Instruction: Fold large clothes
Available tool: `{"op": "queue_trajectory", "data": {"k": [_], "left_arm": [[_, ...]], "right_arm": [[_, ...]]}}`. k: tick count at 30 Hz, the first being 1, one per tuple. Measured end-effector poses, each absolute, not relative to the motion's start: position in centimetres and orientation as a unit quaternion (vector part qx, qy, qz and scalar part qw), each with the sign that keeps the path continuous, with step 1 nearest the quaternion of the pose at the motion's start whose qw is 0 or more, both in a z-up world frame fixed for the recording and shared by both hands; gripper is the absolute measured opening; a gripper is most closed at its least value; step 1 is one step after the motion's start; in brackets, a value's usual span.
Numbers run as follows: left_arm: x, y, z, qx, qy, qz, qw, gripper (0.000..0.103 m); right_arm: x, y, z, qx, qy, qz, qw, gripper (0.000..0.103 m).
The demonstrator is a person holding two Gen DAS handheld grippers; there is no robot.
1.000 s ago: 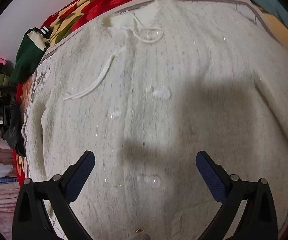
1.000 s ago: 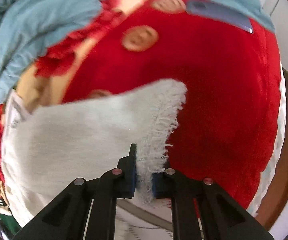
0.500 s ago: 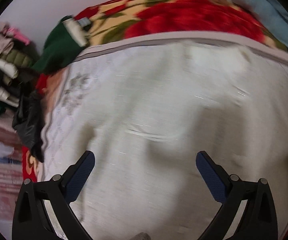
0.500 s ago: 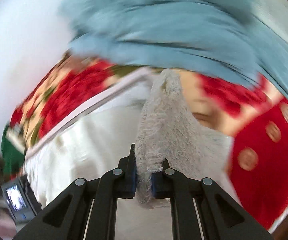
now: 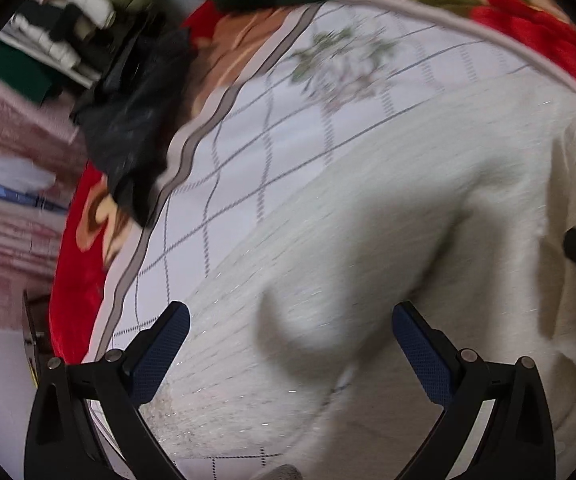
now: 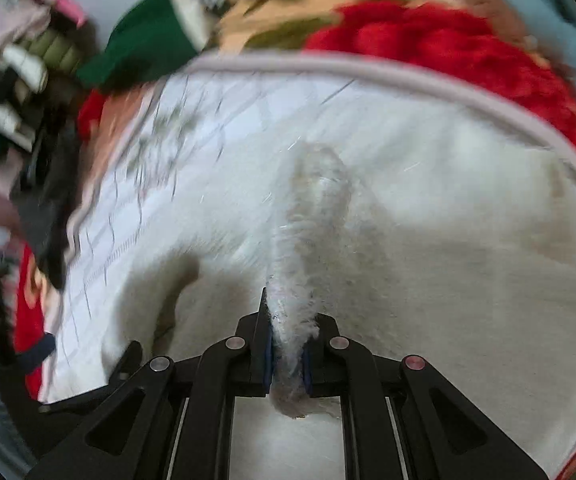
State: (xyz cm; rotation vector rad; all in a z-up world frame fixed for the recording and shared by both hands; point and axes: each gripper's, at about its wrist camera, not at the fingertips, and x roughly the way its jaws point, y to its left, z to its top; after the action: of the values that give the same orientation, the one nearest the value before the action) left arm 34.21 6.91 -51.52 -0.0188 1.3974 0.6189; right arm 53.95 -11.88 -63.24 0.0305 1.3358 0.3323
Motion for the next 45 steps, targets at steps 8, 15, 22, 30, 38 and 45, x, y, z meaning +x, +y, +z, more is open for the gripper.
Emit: {"op": "queue_trajectory", "data": {"k": [8, 15, 22, 30, 38, 45], "left_arm": [[32.8, 7.5, -50.4, -0.033, 0.634, 0.268, 0.725, 0.103], [35.0, 2.0, -48.0, -0.031, 0.624, 0.213, 0.751, 0.103], [40.0, -5.9, -52.7, 0.032, 0.625, 0.163, 0.763, 0.103], [41.5, -7.6, -56.5, 0.063, 0.627, 0.166, 0.758, 0.103], [39.9, -5.8, -52.8, 0.021, 0.62, 0.174, 0.765, 0.103], [32.1, -1.2, -48.9, -0.056, 0.621, 0.223, 0.749, 0.103]], "right_arm": [[52.9, -14.2, -65.8, 0.194, 0.655, 0.199, 0.703, 0.057], [45.0, -26.1, -61.6, 0.203, 0.62, -0.008, 0.758, 0.057], [40.7, -35.9, -67.4, 0.183, 0.634, -0.151, 0.736, 0.041], [39.4, -33.3, -70.5, 0.079, 0.657, -0.155, 0.734, 0.042], [35.5, -29.2, -69.3, 0.058, 0.654, -0.159, 0.737, 0.05], [28.0, -25.2, -66.4, 0.088, 0.65, -0.116, 0.746, 0.058]]}}
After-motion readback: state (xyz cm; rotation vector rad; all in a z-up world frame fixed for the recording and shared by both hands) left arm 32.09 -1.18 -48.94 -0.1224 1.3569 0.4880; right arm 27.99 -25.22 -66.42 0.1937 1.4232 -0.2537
